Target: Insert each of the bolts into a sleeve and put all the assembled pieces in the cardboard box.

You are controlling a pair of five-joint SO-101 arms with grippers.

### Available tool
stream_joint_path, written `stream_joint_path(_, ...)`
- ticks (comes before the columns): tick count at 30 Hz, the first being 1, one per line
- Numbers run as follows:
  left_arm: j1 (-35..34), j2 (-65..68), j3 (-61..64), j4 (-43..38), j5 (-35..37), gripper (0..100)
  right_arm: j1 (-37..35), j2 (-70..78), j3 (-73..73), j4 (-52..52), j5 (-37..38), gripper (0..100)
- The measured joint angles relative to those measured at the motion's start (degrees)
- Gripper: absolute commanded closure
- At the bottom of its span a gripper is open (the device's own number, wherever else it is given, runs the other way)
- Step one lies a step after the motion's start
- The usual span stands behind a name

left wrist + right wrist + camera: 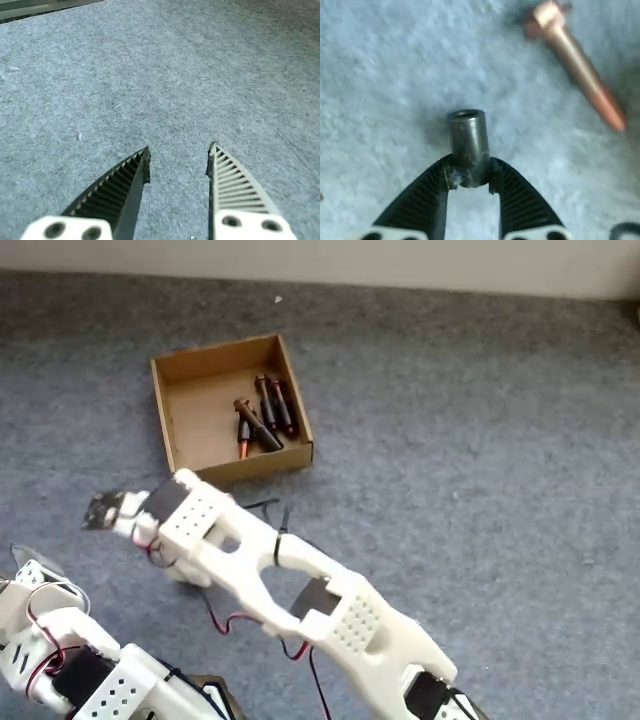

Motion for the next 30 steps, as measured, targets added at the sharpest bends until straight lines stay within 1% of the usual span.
stream_joint_path(2, 0.00, 0.00, 0.00, 0.00, 0.00, 80, 1.93, -1.58, -0.18, 2.99, -0.26, 99.3)
stream_joint_path(7, 0.09, 0.00, 0.00, 0.00, 0.00, 80, 6.95, -5.10, -0.18, 6.86, -4.40, 99.3)
stream_joint_path(12, 0.09, 0.00, 0.00, 0.00, 0.00, 80, 11.87, -6.07, -0.26, 11.34, -5.27, 99.3)
stream_joint_path(18, 0.09, 0.00, 0.00, 0.00, 0.00, 80, 18.37, -6.07, 0.62, 12.22, -9.58, 99.2)
stream_joint_path(21, 0.09, 0.00, 0.00, 0.00, 0.00, 80, 19.34, -6.07, 4.31, 11.16, -11.78, 98.9)
stream_joint_path(22, 0.09, 0.00, 0.00, 0.00, 0.00, 80, 19.43, -6.07, 5.01, 10.81, -12.57, 97.6)
stream_joint_path(26, 0.09, 0.00, 0.00, 0.00, 0.00, 80, 19.52, -6.07, 7.21, 8.44, -17.85, 86.8)
stream_joint_path(30, 0.09, 0.00, 0.00, 0.00, 0.00, 80, 19.52, -6.07, 10.37, 6.59, -19.69, 85.4)
